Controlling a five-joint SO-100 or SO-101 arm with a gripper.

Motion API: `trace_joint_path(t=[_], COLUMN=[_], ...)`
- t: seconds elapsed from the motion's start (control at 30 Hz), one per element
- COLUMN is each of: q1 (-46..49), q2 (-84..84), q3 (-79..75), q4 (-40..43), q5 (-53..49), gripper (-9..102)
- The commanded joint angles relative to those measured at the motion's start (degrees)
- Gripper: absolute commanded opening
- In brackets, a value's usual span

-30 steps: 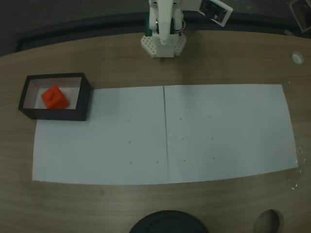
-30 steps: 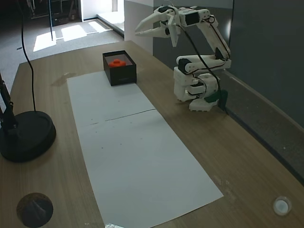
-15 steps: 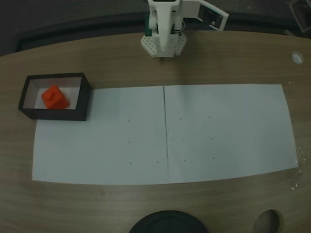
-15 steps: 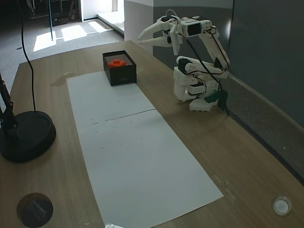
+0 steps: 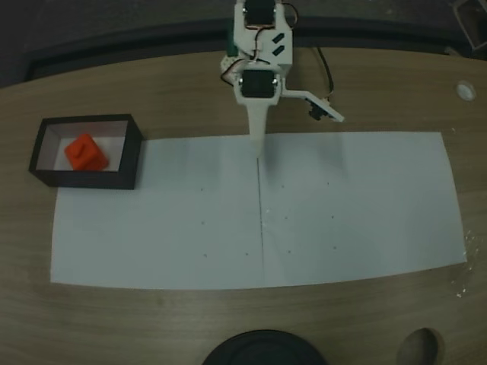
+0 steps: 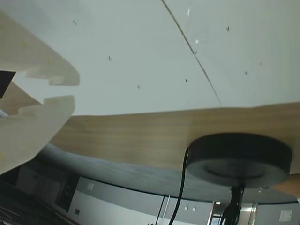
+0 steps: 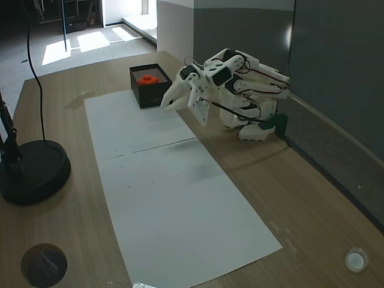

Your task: Grab a orange square and put it in the box.

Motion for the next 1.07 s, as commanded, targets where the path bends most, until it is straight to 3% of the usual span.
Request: trace_joint_path(t=[0.0, 0.2, 0.4, 1.03], q1=[0.18, 0.09, -0.35, -0.26], q2=[1.14, 1.14, 1.14, 1.05], q3=[1.23, 2.2, -2.11, -2.11], q4=[-0.53, 7.03, 22.85, 22.5], q5=[0.18, 0.26, 0.35, 0.7], gripper=[0, 0, 0, 0])
